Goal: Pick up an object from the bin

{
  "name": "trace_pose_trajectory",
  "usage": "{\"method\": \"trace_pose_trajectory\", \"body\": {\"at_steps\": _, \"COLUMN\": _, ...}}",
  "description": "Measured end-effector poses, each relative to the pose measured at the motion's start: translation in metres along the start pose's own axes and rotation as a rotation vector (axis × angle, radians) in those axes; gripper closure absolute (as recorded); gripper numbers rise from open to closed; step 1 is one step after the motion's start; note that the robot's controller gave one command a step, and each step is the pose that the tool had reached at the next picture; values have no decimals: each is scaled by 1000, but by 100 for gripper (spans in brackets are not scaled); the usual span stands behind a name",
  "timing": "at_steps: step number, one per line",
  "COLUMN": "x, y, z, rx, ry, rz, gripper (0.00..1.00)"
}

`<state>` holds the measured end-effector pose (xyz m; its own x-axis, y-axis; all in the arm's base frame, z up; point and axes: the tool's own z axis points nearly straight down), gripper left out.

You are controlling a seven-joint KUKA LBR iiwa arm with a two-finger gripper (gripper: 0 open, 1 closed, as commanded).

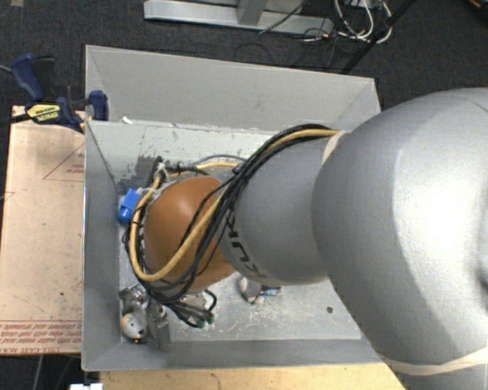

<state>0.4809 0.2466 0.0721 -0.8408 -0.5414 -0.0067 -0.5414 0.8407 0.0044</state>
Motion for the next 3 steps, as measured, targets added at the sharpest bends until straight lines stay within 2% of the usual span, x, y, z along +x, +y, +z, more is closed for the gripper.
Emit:
{"method": "trace_pose_trajectory", "body": {"at_steps": 2, "x": 1, "y": 0, "z": -3, "rx": 0, "ry": 1, "rz": 0, "gripper": 100}}
{"method": "trace_pose_trajectory", "body": {"at_steps": 3, "x": 3, "y": 0, "z": -16, "rx": 2, "ry": 10, "rz": 0, "gripper": 100}}
